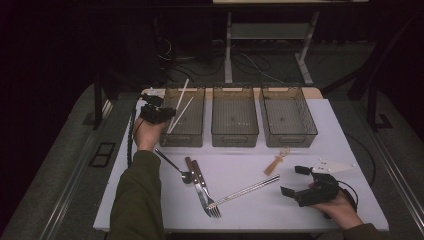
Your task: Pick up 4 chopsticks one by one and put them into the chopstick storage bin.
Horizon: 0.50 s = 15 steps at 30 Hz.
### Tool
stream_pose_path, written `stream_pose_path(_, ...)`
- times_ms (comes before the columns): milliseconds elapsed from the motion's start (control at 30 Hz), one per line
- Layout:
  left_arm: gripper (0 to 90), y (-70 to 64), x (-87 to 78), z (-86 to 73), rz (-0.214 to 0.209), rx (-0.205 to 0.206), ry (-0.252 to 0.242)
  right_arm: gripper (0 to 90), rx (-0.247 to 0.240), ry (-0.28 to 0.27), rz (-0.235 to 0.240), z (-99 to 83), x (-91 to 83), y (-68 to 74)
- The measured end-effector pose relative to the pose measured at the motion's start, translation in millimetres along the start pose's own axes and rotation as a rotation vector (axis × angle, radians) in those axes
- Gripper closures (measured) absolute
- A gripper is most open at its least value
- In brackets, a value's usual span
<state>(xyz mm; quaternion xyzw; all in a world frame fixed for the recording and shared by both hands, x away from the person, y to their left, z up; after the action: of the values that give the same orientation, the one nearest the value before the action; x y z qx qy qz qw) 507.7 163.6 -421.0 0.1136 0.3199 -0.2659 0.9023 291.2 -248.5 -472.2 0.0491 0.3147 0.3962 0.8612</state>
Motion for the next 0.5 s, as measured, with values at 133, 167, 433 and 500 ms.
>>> stream_pose_path(133,66.2,-0.2,1.6,-3.9,-0.01,-0.008,0.0,0.5,-0.001,0.0,0.001,0.0,0.0,0.1)
stream_pose_path(167,64.7,-0.9,2.0,-4.9,-0.02,-0.011,-0.001,0.5,-0.001,0.001,0.001,0.0,0.1,0.1)
stream_pose_path(433,51.6,-13.4,-3.5,-5.1,-0.08,0.0,-0.048,0.5,0.0,0.004,0.004,0.2,1.6,0.3)
stream_pose_path(500,49.7,-18.4,-7.9,-2.2,-0.093,0.014,-0.068,0.5,-0.003,0.008,0.004,0.2,2.6,-0.1)
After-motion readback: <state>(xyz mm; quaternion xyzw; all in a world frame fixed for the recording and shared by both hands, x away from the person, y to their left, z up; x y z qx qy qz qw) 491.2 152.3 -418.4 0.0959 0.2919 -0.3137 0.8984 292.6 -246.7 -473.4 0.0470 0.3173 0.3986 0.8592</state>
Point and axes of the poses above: each handheld gripper's, and its own axes: x roughly forward along the jaws, z roughly out of its top, y roughly to its left, the point moved 7 cm from there along x, roughly forward along the jaws, and after that the axes turned 8 degrees about x, right-handed, at the moved point
